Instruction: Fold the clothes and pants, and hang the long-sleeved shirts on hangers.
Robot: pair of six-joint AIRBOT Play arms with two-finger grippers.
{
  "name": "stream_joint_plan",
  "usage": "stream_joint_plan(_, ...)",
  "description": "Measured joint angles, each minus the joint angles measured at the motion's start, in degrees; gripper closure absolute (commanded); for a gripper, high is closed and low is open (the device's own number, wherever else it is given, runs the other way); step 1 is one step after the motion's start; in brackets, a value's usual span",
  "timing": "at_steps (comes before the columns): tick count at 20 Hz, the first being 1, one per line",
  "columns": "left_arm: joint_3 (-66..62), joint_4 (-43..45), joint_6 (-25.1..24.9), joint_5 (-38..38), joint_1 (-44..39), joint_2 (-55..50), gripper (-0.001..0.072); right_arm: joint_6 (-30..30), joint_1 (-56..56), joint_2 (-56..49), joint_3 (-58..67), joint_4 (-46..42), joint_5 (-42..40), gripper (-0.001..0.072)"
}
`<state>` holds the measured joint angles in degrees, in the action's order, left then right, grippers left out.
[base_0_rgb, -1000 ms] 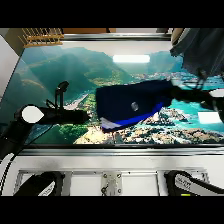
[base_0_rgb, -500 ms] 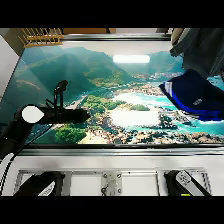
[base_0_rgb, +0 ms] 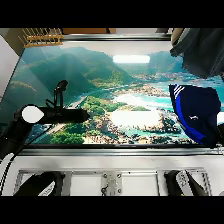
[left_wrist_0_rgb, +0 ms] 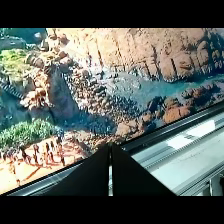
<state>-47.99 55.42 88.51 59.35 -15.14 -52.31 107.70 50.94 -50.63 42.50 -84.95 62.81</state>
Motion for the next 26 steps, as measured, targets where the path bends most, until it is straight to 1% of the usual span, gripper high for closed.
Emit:
stream_joint_plan(1, 0.00, 0.00, 0.00, 0.00, 0.00, 0.00, 0.0699, -1.03, 0.00, 0.28, -0.50, -0.22, 0.52, 0.0049)
stream_joint_plan(4, 0.00, 0.00, 0.00, 0.00, 0.00, 0.00, 0.0698, -5.03, 0.07, 0.72, -0.13, -1.75, 1.60, 0.0056)
stream_joint_plan(7, 0.00, 0.00, 0.00, 0.04, 0.00, 0.00, 0.0698, -10.05, -0.11, 1.53, 4.87, -3.58, 1.62, 0.0055)
stream_joint_plan(9, 0.00, 0.00, 0.00, 0.11, 0.00, 0.00, 0.0698, -13.64, -1.81, 2.99, 8.85, -0.92, -0.24, 0.0056)
stream_joint_plan(10, 0.00, 0.00, 0.02, 0.13, 0.00, 0.00, 0.0699, -16.85, -4.55, 4.28, 10.64, 3.65, -1.29, 0.0056)
stream_joint_plan(12, 0.00, 0.02, 0.00, 0.11, 0.00, 0.00, 0.0699, -23.12, -12.85, 5.77, 12.20, 12.98, -1.90, 0.0057)
stream_joint_plan(14, 0.00, 0.02, 0.00, 0.04, 0.00, 0.00, 0.0699, -26.91, -23.32, 6.27, 12.07, 19.02, -1.73, 0.0057)
stream_joint_plan(17, 0.00, 0.04, 0.02, -0.24, 0.00, 0.00, 0.0698, -29.79, -40.63, 5.84, 10.23, 23.41, -3.72, 0.0059)
stream_joint_plan(19, 0.00, 0.04, 0.02, -0.44, 0.00, -0.02, 0.0698, -30.64, -49.75, 4.85, 9.40, 24.46, -5.62, 0.0061)
stream_joint_plan(20, 0.00, 0.04, 0.02, -0.44, 0.00, 0.00, 0.0698, -30.95, -53.55, 4.22, 9.14, 24.61, -6.49, 0.0073)
stream_joint_plan(21, 0.00, 0.04, 0.00, -0.46, 0.00, 0.00, 0.0698, -31.26, -56.59, 3.61, 8.94, 24.83, -7.15, 0.0270)
stream_joint_plan(22, 0.00, 0.04, 0.00, -0.48, 0.00, 0.00, 0.0698, -31.32, -58.75, 3.06, 8.83, 25.03, -7.48, 0.0533)
stream_joint_plan(23, 0.00, 0.04, 0.02, -0.48, 0.00, 0.00, 0.0698, -31.47, -60.46, 2.62, 8.72, 25.09, -7.80, 0.0690)
stream_joint_plan(26, 0.00, 0.04, 0.02, -0.48, 0.00, 0.00, 0.0698, -31.67, -63.04, 1.95, 8.57, 25.40, -8.28, 0.0694)
